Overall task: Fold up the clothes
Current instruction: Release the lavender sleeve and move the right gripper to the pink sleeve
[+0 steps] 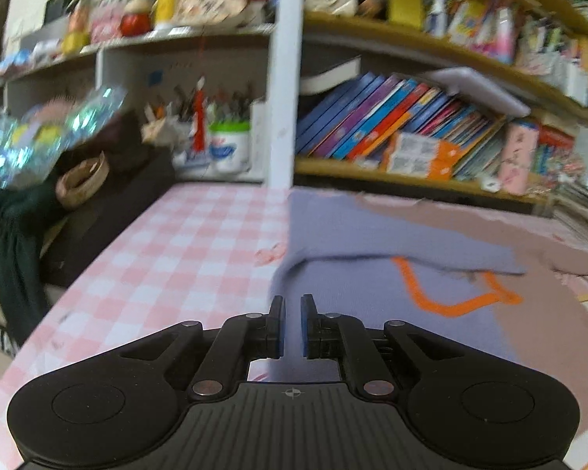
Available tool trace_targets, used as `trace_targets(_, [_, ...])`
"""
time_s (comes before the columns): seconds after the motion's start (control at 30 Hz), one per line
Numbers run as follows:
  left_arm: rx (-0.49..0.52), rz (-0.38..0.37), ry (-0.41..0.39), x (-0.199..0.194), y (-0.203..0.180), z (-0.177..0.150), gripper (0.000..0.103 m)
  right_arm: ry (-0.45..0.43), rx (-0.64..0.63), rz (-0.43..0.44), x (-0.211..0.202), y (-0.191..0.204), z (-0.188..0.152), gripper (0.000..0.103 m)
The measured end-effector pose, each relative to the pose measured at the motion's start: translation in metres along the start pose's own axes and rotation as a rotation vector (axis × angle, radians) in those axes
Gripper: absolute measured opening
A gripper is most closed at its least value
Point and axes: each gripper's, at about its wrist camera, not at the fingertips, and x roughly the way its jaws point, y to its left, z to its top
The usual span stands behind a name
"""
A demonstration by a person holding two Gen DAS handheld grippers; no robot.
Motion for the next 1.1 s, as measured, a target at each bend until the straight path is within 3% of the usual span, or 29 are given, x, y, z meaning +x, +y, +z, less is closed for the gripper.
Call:
trace_targets(0.07, [0.032, -0.043, -0.022, -0.004, -0.01, 0.003, 0.013, -0.003, 0.014, -0.021, -0.001, -0.009, 0.002, 0.043])
trace_targets(0.27, [0.143, -0.158, -0.099, -0.004, -0.053, 0.001, 0.039, 0.007, 0.058, -0.119, 0.002, -0.046, 0.011, 0.047])
trace_targets(0.4, [0.241, -0.249, -0.15, -0.002, -0.083, -0.006, 0.065, 0.027, 0.082, -0.192, 0.01, -0.078, 0.024, 0.05])
trace_targets(0.6, [0.381, -0.316, -0.15, 0.005, -0.108, -0.018, 0.078, 0.061, 0.139, -0.306, 0.024, -0.129, 0.043, 0.057])
trace_targets(0.73, [0.376, -0.337, -0.107, 0.011, -0.105, -0.021, 0.079, 0.081, 0.182, -0.367, 0.03, -0.156, 0.052, 0.06])
trace_targets(0.8, [0.369, -0.355, -0.101, 0.011, -0.101, -0.022, 0.084, 0.092, 0.218, -0.387, 0.037, -0.169, 0.057, 0.061])
trace_targets(1.1, [0.383, -0.384, -0.137, 0.005, -0.103, -0.024, 0.094, 0.175, 0.343, -0.498, 0.072, -0.207, 0.071, 0.06])
